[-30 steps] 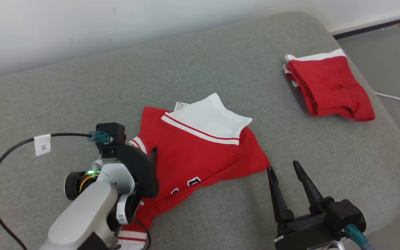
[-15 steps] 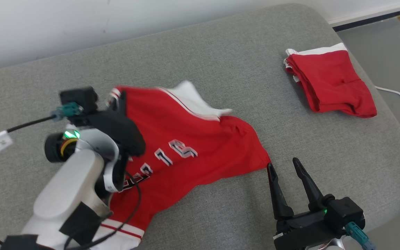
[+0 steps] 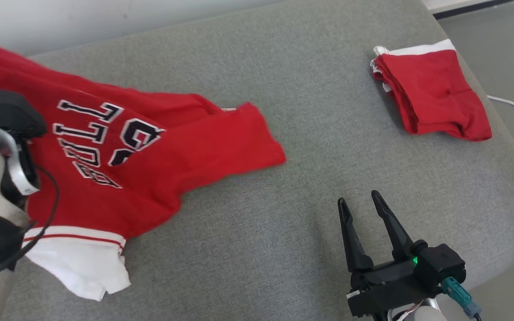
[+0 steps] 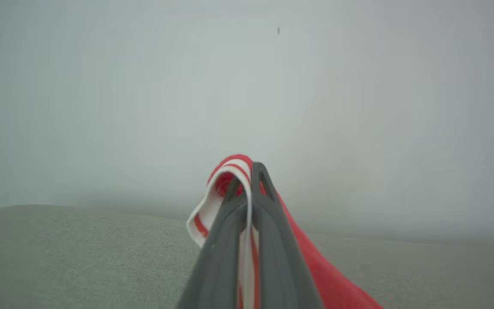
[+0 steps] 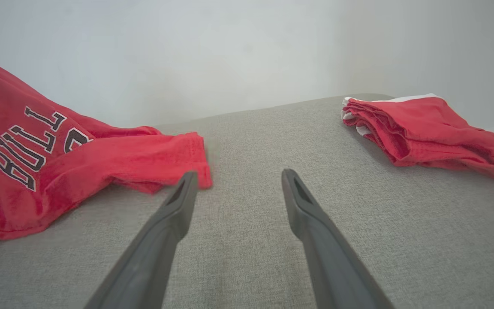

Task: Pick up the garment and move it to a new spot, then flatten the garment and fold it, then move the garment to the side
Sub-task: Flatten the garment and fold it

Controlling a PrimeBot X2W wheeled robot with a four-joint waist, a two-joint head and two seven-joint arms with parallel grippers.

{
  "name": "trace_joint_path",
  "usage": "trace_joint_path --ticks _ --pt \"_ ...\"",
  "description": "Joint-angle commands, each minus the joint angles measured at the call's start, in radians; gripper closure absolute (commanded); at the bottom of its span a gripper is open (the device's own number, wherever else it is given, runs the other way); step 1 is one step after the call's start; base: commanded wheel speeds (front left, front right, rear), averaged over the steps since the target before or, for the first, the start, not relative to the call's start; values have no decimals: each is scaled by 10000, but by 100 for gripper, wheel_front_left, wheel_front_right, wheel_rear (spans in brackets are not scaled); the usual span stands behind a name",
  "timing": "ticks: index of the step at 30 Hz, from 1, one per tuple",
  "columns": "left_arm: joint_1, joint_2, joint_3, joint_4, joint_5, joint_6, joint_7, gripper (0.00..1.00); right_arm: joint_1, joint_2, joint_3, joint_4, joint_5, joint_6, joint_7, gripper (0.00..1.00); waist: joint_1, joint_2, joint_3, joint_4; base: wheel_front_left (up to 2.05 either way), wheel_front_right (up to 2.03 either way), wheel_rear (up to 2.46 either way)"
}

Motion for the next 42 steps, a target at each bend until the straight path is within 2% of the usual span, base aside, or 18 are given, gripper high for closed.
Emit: trace_joint_path --ticks 1,3,4,13,17,21,27,32,35,37,42 --pt "-45 -46 24 121 -20 47 -73 100 -82 38 7 -28 -85 -25 -11 0 -2 -1 174 -112 0 0 0" --pt "-9 -78 59 681 -100 81 66 99 -105 39 -7 -35 -116 -25 -11 0 -2 -1 245 -122 0 0 0" --pt "-12 -150 44 888 -174 14 176 0 -106 39 -18 -30 -126 -25 -11 0 -2 -1 265 -114 0 0 0" --pt "394 -831 8 1324 -436 -495 56 0 -13 32 -238 33 -314 -25 -12 0 -2 -1 -29 657 0 0 0" --pt "949 -918 -74 766 -593 -600 191 0 136 35 -185 113 -394 -25 -11 0 -2 -1 -386 1050 0 0 0" --pt "2035 -761 -242 -342 -485 -474 163 0 291 32 -210 164 -374 -25 -11 0 -2 -1 -728 1289 0 0 0" --pt "4655 -553 -558 -2676 -155 273 6 0 544 22 -374 259 -445 -25 -12 0 -2 -1 -1215 1541 0 0 0" --pt "6730 -628 -584 -4293 -338 1123 -7 0 634 -58 -385 288 -377 -25 -10 0 -2 -1 -1503 1570 0 0 0" --pt "7609 -694 -681 -5106 -309 1470 -32 0 714 -64 -361 296 -384 -25 -10 0 -2 -1 -1638 1603 0 0 0" --pt "8011 -639 -772 -5514 -102 1621 -82 0 784 -61 -350 323 -390 -25 -10 0 -2 -1 -1731 1621 0 0 0" --pt "8517 -716 -927 -5764 234 1530 -137 0 860 -50 -397 374 -357 -25 -10 0 -2 -1 -1876 1693 0 0 0"
